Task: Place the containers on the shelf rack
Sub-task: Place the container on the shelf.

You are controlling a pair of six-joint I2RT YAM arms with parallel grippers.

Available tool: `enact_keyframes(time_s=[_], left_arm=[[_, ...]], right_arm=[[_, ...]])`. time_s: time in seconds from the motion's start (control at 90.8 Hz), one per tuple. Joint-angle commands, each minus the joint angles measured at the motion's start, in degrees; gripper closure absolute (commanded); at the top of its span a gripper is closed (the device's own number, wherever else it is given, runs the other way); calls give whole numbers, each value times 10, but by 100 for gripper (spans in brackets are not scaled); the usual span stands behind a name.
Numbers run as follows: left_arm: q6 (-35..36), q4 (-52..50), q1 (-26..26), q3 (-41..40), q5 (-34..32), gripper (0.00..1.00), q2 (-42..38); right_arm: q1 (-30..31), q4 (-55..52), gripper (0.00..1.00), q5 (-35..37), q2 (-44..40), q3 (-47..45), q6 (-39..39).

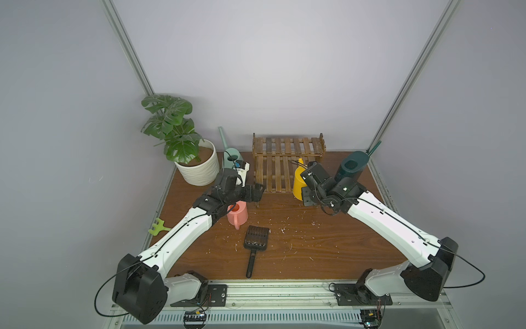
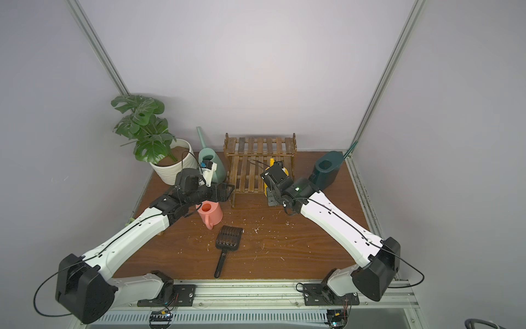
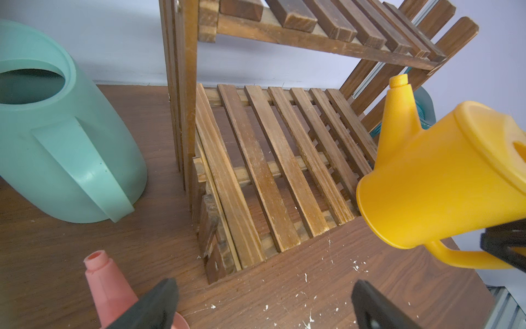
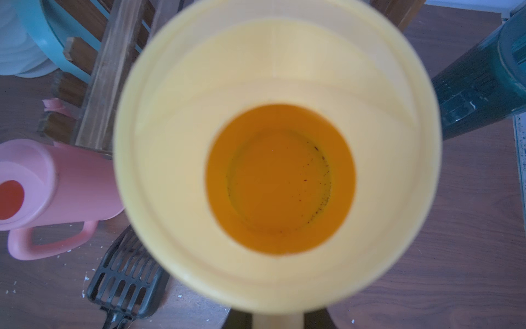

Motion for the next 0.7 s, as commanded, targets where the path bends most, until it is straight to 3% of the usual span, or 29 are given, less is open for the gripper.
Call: enact_keyframes(time_s=[0.0,0.694], left_arm=[[6,1,-7,-6,7,2,-6],[9,1,-7,-10,5,2,-10]], right_arm=[[-4,20,91,13,4,12,-5],[-13,18,86,1,50,43,-19]])
